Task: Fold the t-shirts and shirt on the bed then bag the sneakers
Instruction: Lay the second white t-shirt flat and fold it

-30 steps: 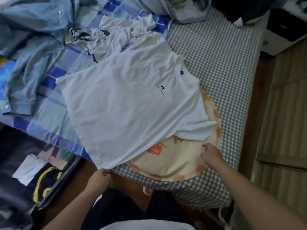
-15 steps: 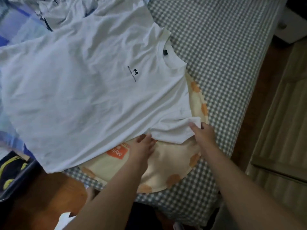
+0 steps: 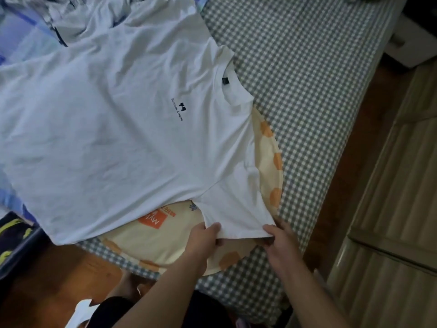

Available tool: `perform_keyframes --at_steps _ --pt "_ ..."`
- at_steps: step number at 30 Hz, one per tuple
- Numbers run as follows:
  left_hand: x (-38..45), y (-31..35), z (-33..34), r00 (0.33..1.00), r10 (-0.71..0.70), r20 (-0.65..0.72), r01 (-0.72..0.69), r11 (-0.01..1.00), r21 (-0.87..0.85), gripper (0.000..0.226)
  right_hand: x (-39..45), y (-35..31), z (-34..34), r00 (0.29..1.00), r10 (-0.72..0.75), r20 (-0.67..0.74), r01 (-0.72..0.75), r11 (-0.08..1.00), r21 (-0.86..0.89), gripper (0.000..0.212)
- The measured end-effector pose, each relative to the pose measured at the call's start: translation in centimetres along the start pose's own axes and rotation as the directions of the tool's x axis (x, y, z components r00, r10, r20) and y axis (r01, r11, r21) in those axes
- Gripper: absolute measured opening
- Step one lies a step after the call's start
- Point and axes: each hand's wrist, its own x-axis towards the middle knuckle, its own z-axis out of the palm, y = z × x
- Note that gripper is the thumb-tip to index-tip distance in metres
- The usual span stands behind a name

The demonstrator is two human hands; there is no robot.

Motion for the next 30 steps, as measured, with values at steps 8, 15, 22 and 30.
perform_keyframes --at_steps 8,15,22,30 --pt "-0.6 -1.3 -1.3 1.0 0.006 0.003 -0.006 0.747 0.664 0.06 -0.2 -3.4 2.4 0.892 -0.453 0.003 0.244 0.475 -0.845 0.033" --pt "1.6 4.9 -5.1 0.634 0.772 0.04 -0.357 0.247 0.901 0.026 10.3 -15.5 16.7 0.799 -0.534 0.276 0.556 0.482 -0.677 0.04" --pt "7.7 10.4 -7.5 0.417 0.865 0.28 -0.314 -0.152 0.937 0.044 15.0 -16.8 19.2 0.693 -0.66 0.291 0.6 0.303 -0.741 0.019" --pt "13.5 30.0 6.5 0.491 0.718 0.493 -0.407 -0.311 0.859 0.046 14.5 -12.8 15.8 0.692 -0.671 0.266 0.612 0.35 -0.71 0.024"
